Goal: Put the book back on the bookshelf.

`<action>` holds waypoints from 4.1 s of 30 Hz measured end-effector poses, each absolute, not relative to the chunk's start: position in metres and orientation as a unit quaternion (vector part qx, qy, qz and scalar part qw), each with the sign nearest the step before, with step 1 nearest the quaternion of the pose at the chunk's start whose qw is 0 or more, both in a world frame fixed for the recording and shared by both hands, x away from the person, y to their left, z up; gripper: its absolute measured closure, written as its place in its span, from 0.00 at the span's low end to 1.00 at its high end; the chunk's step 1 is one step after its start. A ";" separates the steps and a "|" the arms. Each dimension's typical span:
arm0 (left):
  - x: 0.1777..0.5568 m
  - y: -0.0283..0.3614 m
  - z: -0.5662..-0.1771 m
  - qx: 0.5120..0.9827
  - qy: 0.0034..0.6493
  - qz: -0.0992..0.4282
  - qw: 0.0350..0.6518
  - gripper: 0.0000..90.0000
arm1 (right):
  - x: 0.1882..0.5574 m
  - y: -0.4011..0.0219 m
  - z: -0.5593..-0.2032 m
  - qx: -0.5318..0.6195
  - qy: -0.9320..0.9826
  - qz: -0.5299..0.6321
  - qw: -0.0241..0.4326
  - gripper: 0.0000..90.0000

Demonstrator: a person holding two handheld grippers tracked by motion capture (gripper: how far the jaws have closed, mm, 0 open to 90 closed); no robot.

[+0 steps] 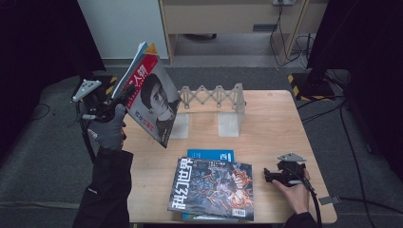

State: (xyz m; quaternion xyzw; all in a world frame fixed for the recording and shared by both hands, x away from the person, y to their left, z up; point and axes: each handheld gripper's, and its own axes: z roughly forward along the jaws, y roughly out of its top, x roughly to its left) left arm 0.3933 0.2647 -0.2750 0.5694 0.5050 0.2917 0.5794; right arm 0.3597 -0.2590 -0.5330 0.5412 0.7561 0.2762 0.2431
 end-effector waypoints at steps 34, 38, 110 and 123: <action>0.440 0.238 -0.343 0.579 0.538 0.320 0.522 0.96 | 0.359 -0.260 -0.536 0.540 0.750 0.293 0.243 0.03; 0.440 0.239 -0.348 0.578 0.540 0.324 0.520 0.96 | 0.359 -0.259 -0.536 0.540 0.750 0.293 0.244 0.03; 0.385 0.269 -0.363 0.578 0.527 0.345 0.519 0.47 | 0.357 -0.255 -0.532 0.541 0.748 0.297 0.244 0.04; 0.347 0.271 -0.372 0.600 0.514 0.326 0.519 0.45 | 0.351 -0.253 -0.514 0.539 0.733 0.334 0.247 0.05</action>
